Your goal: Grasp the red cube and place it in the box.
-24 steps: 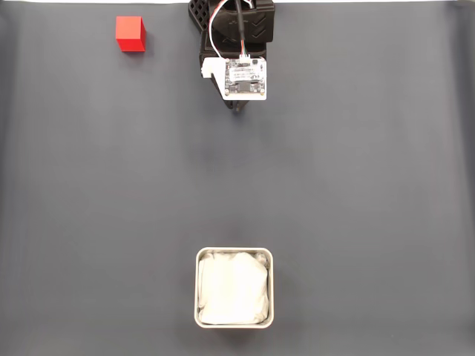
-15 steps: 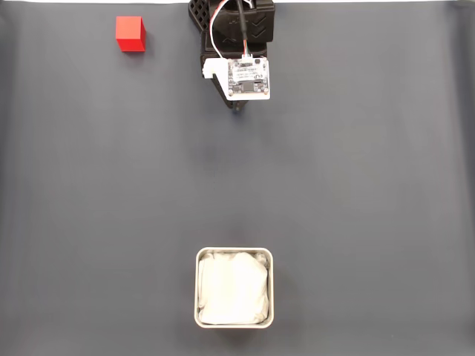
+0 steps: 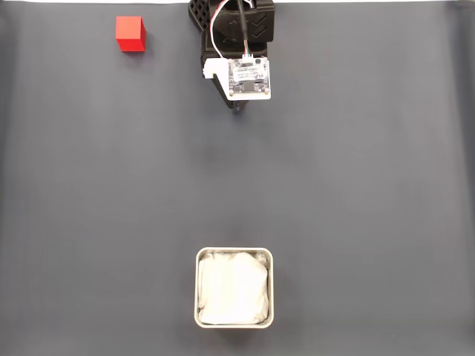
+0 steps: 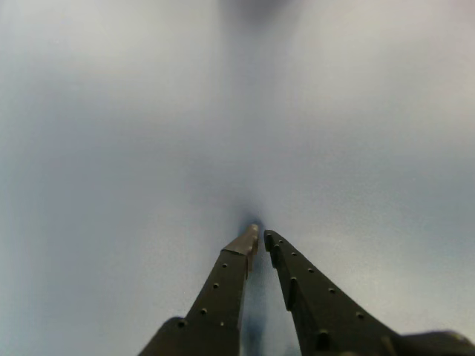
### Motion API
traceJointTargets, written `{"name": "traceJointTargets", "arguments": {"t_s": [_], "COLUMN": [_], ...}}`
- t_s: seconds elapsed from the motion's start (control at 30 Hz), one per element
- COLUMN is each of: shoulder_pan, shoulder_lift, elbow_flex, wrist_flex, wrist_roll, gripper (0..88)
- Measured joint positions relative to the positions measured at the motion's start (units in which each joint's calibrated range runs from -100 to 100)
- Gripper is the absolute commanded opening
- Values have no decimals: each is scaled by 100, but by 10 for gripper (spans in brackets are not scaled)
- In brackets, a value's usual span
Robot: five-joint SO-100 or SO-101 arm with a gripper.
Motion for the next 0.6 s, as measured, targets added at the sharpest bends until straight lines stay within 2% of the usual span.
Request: {"name": "traceJointTargets", "arguments": {"t_s": [0.6], "shoulder_pan": [0], "shoulder_lift": [0], "elbow_flex": [-72], "wrist_flex": [-199], "wrist_roll": [0], "gripper": [0]}}
